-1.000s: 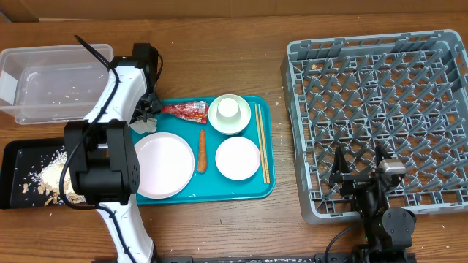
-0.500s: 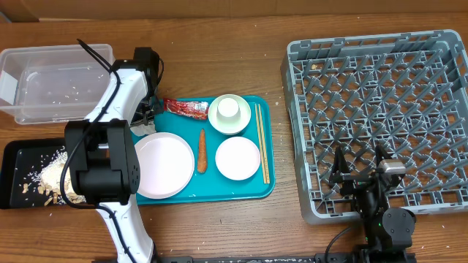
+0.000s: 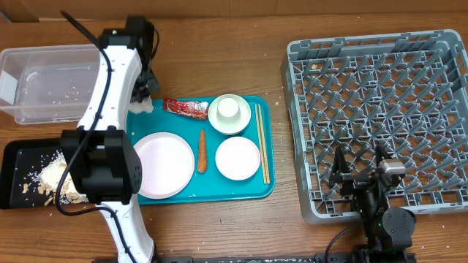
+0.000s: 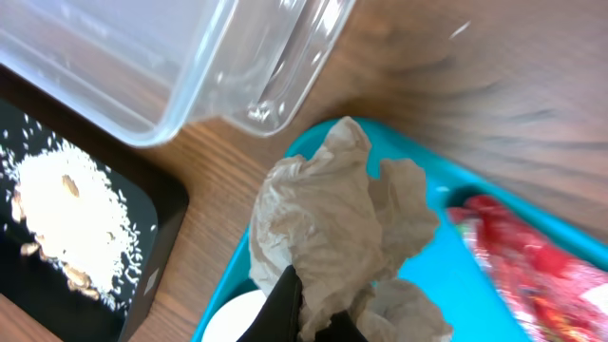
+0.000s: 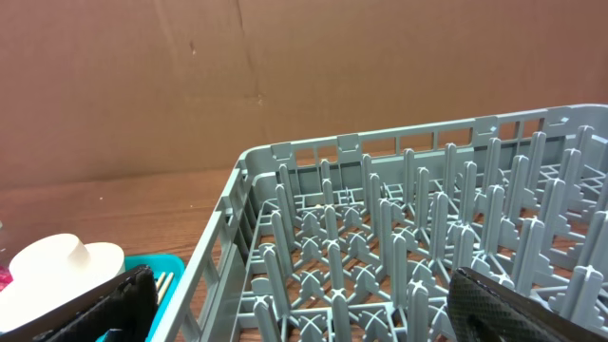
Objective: Sort waste into correct bins and load items into the dishwasher
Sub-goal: 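Carry the tissue left and drop it into the clear bin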
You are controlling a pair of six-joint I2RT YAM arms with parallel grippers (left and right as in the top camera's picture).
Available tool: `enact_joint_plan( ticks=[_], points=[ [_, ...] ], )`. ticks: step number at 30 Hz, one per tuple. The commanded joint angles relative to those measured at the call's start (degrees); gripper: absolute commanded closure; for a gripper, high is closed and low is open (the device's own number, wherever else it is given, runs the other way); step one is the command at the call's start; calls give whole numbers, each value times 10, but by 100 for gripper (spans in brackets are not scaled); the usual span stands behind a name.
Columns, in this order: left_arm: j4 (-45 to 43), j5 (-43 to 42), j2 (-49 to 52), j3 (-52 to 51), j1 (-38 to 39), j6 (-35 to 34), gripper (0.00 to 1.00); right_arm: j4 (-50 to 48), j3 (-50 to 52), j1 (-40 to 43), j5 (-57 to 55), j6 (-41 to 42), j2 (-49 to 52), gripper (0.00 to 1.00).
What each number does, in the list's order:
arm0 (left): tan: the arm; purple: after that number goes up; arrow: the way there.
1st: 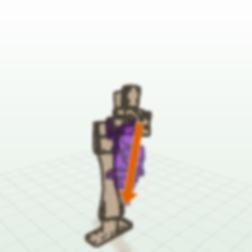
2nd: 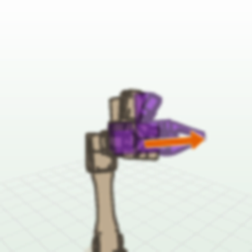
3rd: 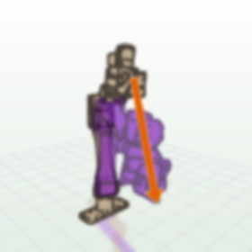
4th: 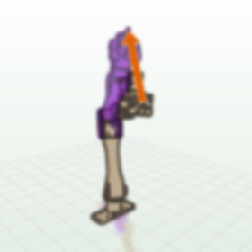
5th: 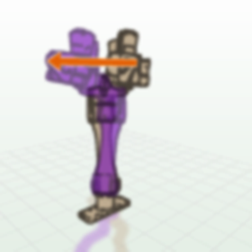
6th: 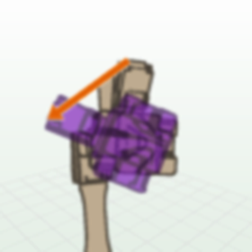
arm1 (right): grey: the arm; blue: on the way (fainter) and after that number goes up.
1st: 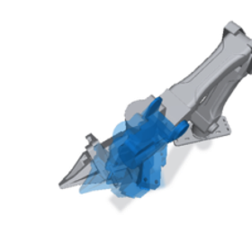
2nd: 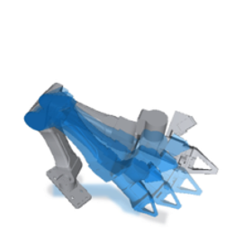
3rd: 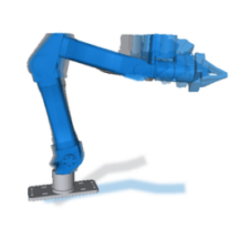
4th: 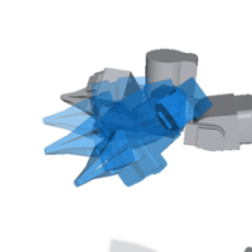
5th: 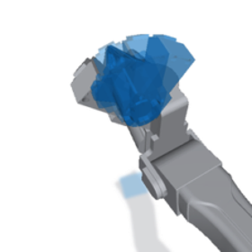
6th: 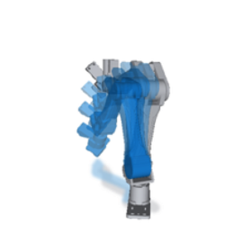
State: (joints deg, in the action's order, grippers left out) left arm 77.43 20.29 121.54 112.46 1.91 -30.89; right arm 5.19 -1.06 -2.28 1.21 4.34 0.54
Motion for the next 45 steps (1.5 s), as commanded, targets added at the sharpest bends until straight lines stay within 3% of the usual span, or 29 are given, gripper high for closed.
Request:
enact_joint_plan(
  ticks=[1,10,20,22,23,24,27,33,36,37,40,45],
  points=[
    [5,4,2,65,3,5,96,-4,6,1,-3,1,-3,0],
    [-4,15,2,160,-57,11,96,-4,6,1,-3,1,-3,0],
    [-87,26,3,162,-175,11,96,-4,6,1,-3,1,-3,0],
    [-94,25,3,162,-189,7,78,-4,6,1,-3,1,-3,0],
    [-96,25,3,162,-195,5,51,-4,6,1,-3,1,-3,0],
    [-99,24,3,162,-200,5,32,-4,6,1,-3,1,-3,0],
    [-100,13,3,162,-207,5,2,-4,6,1,-3,1,-3,0],
    [-68,-77,1,163,-203,14,0,-4,6,1,-3,1,-3,0],
    [-36,-186,-2,163,-188,14,20,-4,6,1,-3,1,-3,0],
    [-28,-213,-2,163,-181,14,20,-4,6,1,-3,1,-3,0],
    [-13,-288,-2,163,-145,30,14,-4,6,1,-3,1,-3,0],
    [31,-285,0,161,-75,0,3,-4,6,1,-3,1,-3,0]
  ],
)
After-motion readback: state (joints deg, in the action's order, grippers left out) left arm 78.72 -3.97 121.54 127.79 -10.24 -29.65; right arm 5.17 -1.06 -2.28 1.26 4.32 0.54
